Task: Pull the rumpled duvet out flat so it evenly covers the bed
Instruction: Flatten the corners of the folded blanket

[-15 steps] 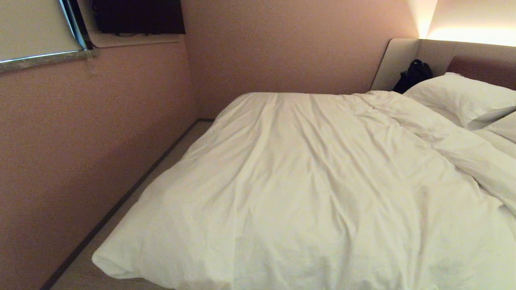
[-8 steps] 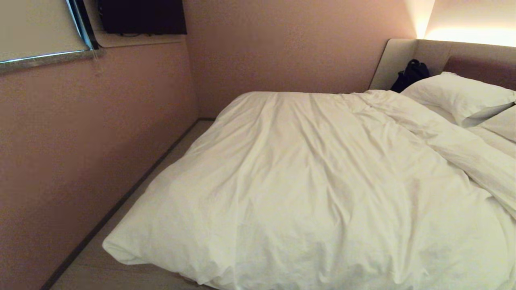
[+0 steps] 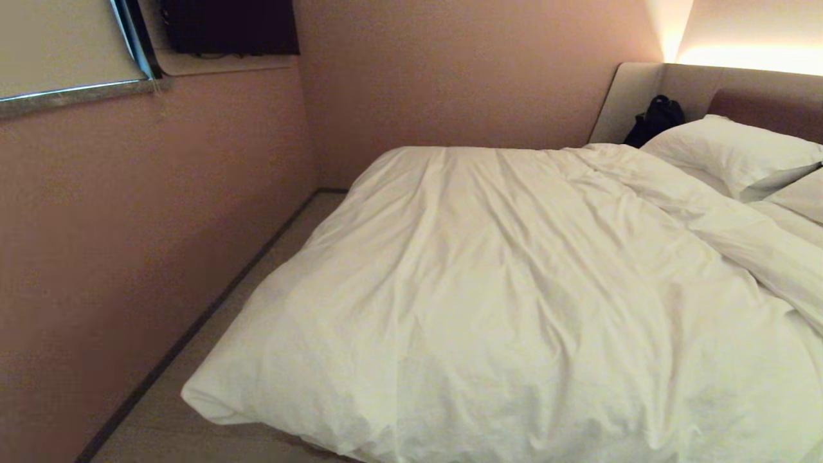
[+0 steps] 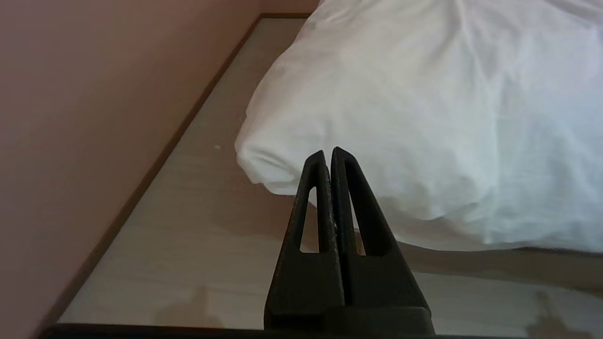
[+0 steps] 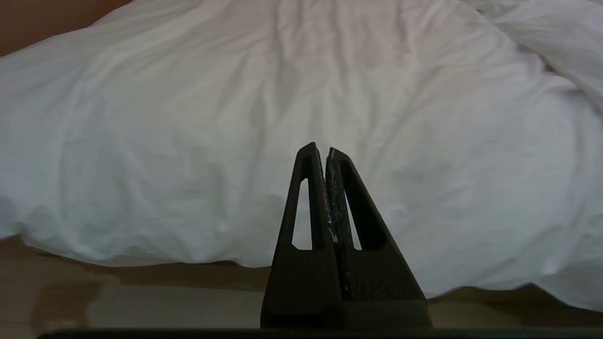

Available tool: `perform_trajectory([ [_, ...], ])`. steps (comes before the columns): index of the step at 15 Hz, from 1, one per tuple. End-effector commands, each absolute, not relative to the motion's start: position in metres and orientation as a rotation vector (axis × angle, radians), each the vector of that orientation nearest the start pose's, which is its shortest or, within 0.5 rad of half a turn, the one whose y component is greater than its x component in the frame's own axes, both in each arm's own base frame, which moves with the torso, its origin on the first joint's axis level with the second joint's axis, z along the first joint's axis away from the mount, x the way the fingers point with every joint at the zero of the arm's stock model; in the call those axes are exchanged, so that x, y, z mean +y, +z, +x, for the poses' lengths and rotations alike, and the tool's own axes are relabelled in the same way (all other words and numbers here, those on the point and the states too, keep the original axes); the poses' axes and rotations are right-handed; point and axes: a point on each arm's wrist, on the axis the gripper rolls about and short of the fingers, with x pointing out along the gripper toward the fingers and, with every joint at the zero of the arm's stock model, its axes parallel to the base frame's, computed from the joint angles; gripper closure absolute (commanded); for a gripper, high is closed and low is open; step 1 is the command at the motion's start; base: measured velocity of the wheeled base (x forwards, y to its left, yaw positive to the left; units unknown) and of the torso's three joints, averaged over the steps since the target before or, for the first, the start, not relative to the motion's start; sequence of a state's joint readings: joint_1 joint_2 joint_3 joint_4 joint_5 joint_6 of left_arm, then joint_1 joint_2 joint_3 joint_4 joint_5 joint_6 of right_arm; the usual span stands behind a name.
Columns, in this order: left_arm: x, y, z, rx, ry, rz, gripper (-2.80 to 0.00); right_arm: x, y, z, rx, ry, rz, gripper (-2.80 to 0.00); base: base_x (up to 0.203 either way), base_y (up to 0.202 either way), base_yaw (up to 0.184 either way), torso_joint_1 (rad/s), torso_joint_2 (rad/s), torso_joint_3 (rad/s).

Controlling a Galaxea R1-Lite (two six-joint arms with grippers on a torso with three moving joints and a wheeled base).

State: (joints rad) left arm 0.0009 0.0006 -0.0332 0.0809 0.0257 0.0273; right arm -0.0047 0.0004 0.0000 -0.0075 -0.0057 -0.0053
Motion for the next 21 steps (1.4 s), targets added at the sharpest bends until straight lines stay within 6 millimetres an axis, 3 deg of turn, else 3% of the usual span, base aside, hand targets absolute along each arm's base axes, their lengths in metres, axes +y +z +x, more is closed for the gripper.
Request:
perform_trajectory([
  [1,0.0005,0.0765,-0.0255,0.049,0.027,0.027,0.00,0.0000,0.0763,-0.0228,-0.008,-0.011,-0.006,0.00,0.000,0.197,-0.002,0.003,0.00,0.003],
  [21,0.0006,0.0763,-0.0255,0.051,0.028,0.028,0.00,0.0000,0.0763,-0.0228,-0.008,-0.011,-0.006,0.00,0.000,0.197,-0.001,0.003,0.00,0.003],
])
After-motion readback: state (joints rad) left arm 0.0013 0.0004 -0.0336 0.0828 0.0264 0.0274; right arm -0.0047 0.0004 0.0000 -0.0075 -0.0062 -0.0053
